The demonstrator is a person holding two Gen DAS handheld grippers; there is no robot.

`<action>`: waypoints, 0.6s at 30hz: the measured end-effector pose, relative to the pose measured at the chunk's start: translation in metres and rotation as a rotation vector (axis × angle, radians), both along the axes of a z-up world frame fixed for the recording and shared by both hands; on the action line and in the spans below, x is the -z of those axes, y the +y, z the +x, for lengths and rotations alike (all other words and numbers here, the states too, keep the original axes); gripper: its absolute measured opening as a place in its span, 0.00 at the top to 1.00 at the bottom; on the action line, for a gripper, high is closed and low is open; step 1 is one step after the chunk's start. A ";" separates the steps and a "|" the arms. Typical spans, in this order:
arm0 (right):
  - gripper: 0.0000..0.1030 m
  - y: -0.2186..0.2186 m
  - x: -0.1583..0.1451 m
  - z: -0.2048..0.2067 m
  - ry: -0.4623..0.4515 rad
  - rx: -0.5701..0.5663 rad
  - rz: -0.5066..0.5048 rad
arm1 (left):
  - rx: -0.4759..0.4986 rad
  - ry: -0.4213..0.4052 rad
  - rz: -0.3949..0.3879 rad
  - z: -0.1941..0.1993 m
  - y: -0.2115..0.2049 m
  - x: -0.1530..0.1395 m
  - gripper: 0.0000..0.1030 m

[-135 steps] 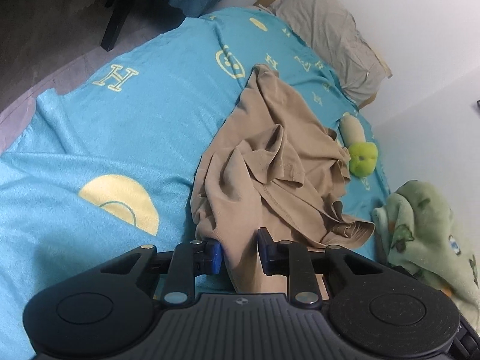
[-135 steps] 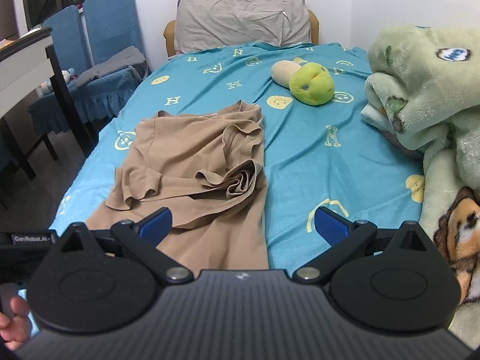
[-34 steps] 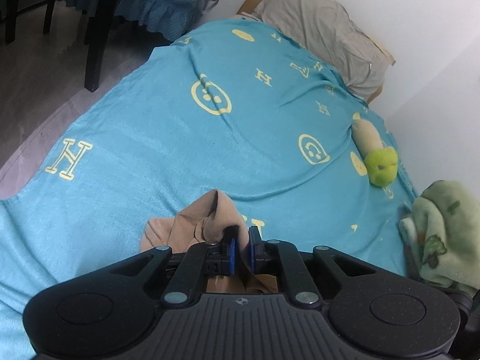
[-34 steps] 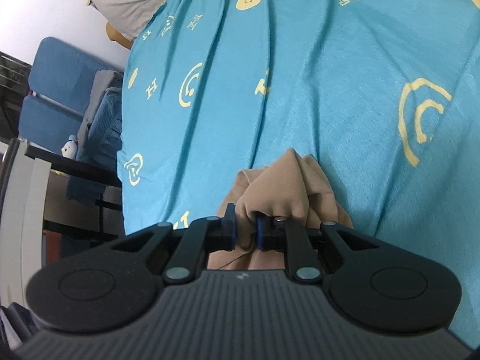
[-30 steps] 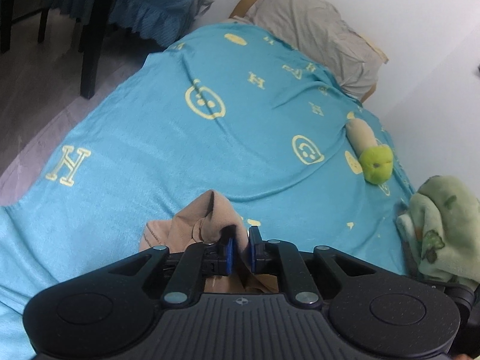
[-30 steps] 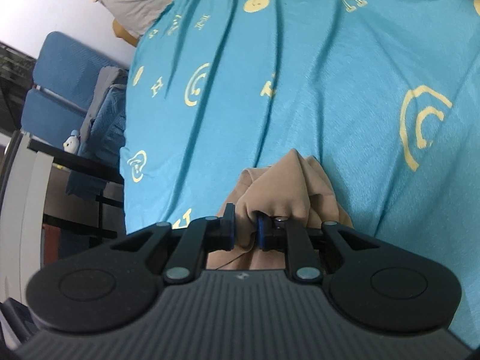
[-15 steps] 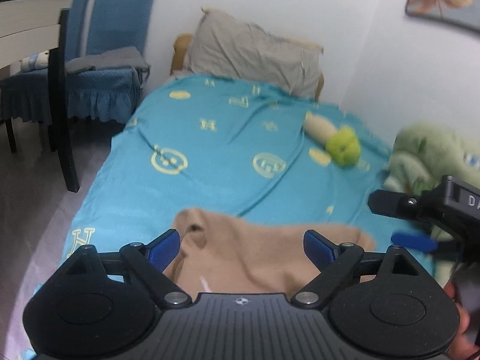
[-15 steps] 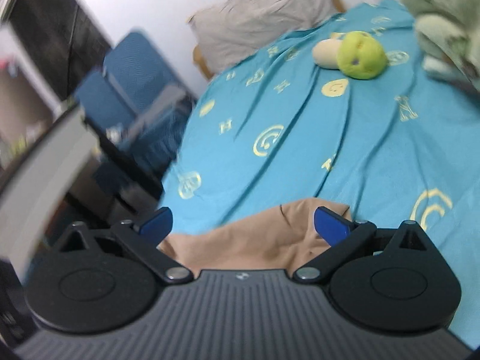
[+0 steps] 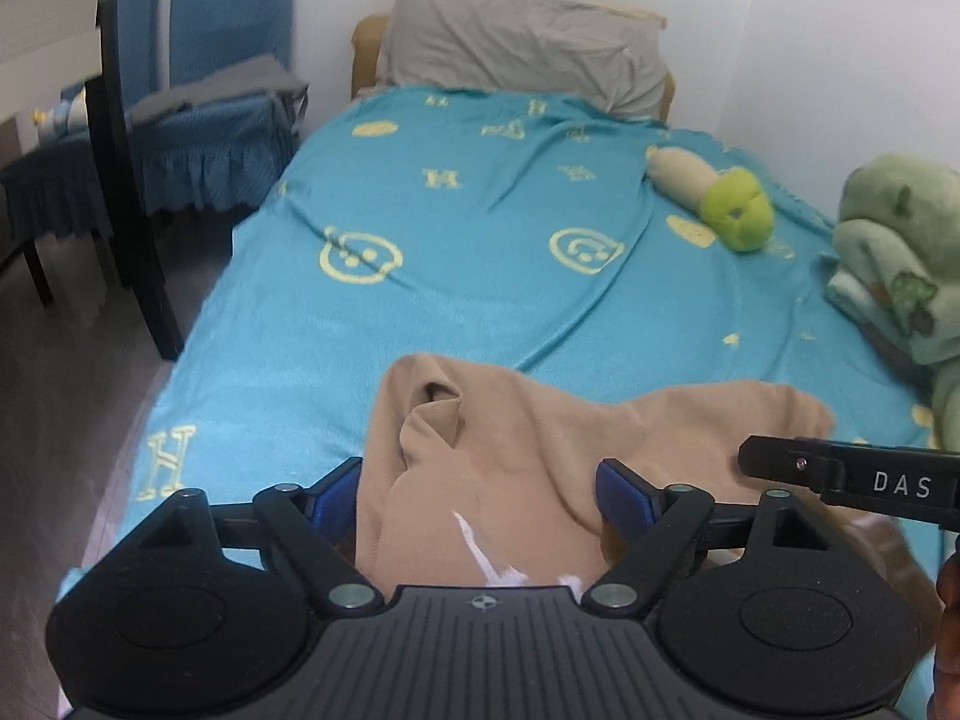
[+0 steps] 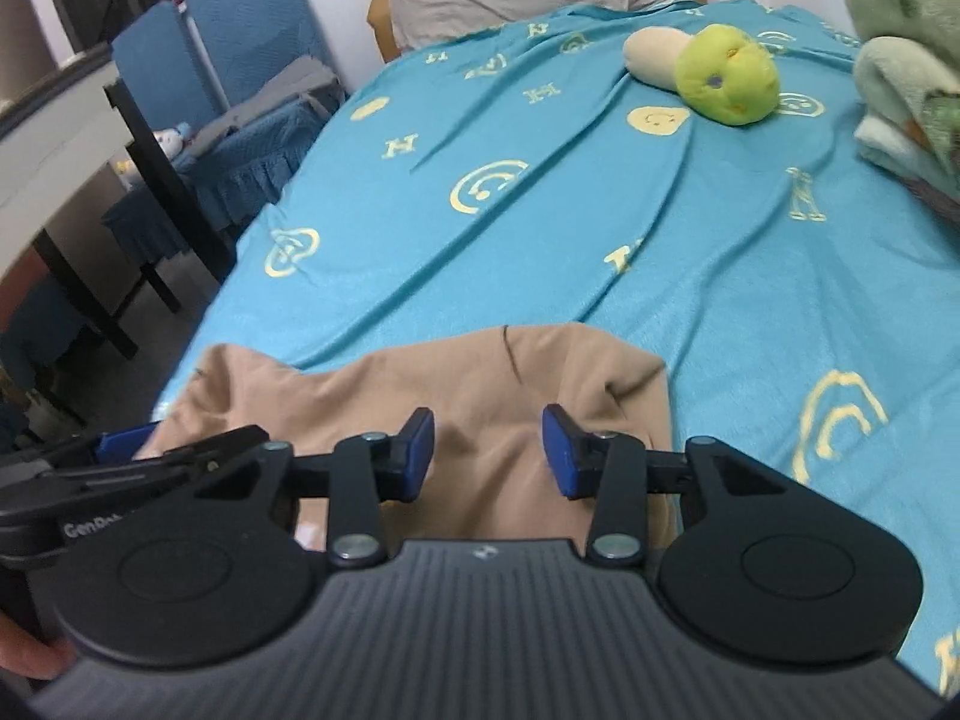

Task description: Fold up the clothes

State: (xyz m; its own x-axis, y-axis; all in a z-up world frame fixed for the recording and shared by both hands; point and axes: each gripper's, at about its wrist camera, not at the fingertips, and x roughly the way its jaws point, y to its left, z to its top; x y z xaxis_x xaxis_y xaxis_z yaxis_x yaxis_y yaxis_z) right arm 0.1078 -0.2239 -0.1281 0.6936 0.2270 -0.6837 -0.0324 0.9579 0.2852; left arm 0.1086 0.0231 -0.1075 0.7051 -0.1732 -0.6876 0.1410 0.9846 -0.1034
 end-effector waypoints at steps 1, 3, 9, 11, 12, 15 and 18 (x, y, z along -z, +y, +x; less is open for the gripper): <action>0.57 0.000 -0.004 -0.007 -0.001 0.005 0.001 | 0.002 -0.004 -0.008 -0.007 0.001 -0.005 0.18; 0.57 0.001 -0.014 -0.024 -0.008 0.007 -0.005 | 0.006 -0.010 -0.022 -0.023 0.002 -0.016 0.18; 0.57 0.010 -0.030 -0.068 -0.050 -0.014 -0.073 | 0.006 0.018 0.013 -0.048 -0.002 -0.016 0.18; 0.57 0.011 -0.028 -0.075 -0.036 -0.006 -0.077 | 0.005 0.032 0.031 -0.055 -0.004 -0.014 0.18; 0.59 0.011 -0.026 -0.077 -0.027 -0.001 -0.082 | 0.004 0.039 0.040 -0.058 -0.005 -0.012 0.18; 0.58 0.015 -0.013 -0.073 0.019 0.005 -0.114 | 0.001 0.059 0.066 -0.067 -0.009 -0.009 0.18; 0.58 0.019 -0.003 -0.070 0.048 0.005 -0.134 | -0.001 0.080 0.093 -0.077 -0.012 -0.005 0.17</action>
State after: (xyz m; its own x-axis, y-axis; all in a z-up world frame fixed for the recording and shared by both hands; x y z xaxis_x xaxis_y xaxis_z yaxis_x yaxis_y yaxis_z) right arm 0.0381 -0.2052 -0.1250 0.6600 0.1284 -0.7402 -0.0171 0.9876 0.1560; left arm 0.0321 0.0111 -0.1026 0.6474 -0.1051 -0.7549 0.1346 0.9906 -0.0225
